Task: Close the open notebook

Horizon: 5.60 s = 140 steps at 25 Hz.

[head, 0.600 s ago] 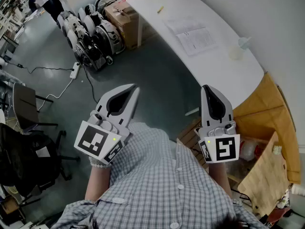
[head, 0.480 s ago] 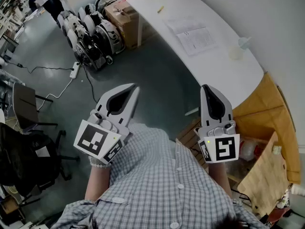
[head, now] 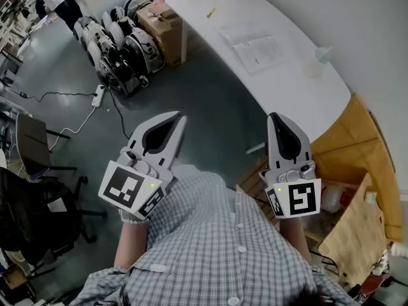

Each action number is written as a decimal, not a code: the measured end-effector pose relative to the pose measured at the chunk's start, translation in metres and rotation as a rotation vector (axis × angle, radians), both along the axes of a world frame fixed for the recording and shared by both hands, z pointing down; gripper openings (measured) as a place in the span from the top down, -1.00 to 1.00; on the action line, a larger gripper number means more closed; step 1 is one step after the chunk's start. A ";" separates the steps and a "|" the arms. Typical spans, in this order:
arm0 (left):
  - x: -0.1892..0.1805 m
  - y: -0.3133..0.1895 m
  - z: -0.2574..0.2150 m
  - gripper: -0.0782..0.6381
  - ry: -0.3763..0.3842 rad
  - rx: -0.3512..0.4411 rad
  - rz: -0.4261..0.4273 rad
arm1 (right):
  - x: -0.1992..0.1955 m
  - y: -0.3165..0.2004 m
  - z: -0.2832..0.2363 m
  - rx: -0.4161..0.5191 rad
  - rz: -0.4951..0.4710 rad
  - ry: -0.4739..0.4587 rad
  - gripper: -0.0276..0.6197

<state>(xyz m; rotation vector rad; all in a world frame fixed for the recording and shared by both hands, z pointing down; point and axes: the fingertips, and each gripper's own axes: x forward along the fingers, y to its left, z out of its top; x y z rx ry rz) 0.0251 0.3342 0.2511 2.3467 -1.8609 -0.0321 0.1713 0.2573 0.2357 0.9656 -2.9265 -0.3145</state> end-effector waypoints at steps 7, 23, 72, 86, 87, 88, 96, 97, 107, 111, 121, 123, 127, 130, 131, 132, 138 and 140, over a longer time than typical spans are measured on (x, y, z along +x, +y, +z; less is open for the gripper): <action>0.003 0.002 0.001 0.76 -0.001 -0.003 -0.011 | 0.005 -0.003 0.004 -0.013 0.003 -0.002 0.84; 0.011 0.002 0.001 0.76 0.002 -0.019 -0.019 | 0.023 -0.010 0.018 -0.045 0.021 0.005 0.84; -0.094 -0.171 0.005 0.76 0.048 -0.033 0.153 | -0.077 -0.147 0.020 -0.064 0.168 0.075 0.84; -0.126 -0.205 0.004 0.76 0.045 -0.002 0.199 | -0.107 -0.174 0.017 -0.030 0.217 0.070 0.84; -0.128 -0.207 0.005 0.76 0.044 -0.001 0.201 | -0.108 -0.176 0.017 -0.028 0.220 0.069 0.84; -0.130 -0.208 0.005 0.76 0.044 -0.001 0.203 | -0.110 -0.177 0.017 -0.027 0.222 0.068 0.84; -0.144 -0.214 0.008 0.76 0.051 -0.003 0.210 | -0.123 -0.185 0.018 -0.024 0.234 0.070 0.84; -0.146 -0.214 0.008 0.76 0.053 -0.003 0.211 | -0.125 -0.185 0.017 -0.023 0.236 0.069 0.84; -0.153 -0.215 0.011 0.76 0.077 0.000 0.224 | -0.128 -0.182 0.016 -0.020 0.257 0.103 0.84; -0.156 -0.217 0.013 0.76 0.078 -0.007 0.217 | -0.131 -0.186 0.016 -0.021 0.251 0.114 0.84; -0.162 -0.231 0.016 0.76 0.077 -0.018 0.198 | -0.142 -0.203 0.023 -0.024 0.217 0.139 0.84; -0.163 -0.236 0.017 0.76 0.076 -0.020 0.194 | -0.145 -0.208 0.024 -0.022 0.208 0.137 0.84; -0.162 -0.247 0.016 0.76 0.079 -0.021 0.186 | -0.146 -0.221 0.025 -0.027 0.194 0.139 0.84; -0.161 -0.255 0.016 0.76 0.079 -0.025 0.182 | -0.146 -0.231 0.026 -0.031 0.187 0.136 0.84; -0.160 -0.259 0.017 0.76 0.078 -0.027 0.180 | -0.146 -0.234 0.026 -0.031 0.184 0.134 0.84; -0.160 -0.263 0.018 0.76 0.078 -0.029 0.178 | -0.146 -0.237 0.027 -0.031 0.182 0.134 0.84; -0.149 -0.290 0.016 0.76 0.067 -0.026 0.183 | -0.135 -0.262 0.028 -0.038 0.189 0.124 0.84; -0.144 -0.302 0.015 0.76 0.063 -0.025 0.185 | -0.129 -0.273 0.029 -0.041 0.193 0.123 0.84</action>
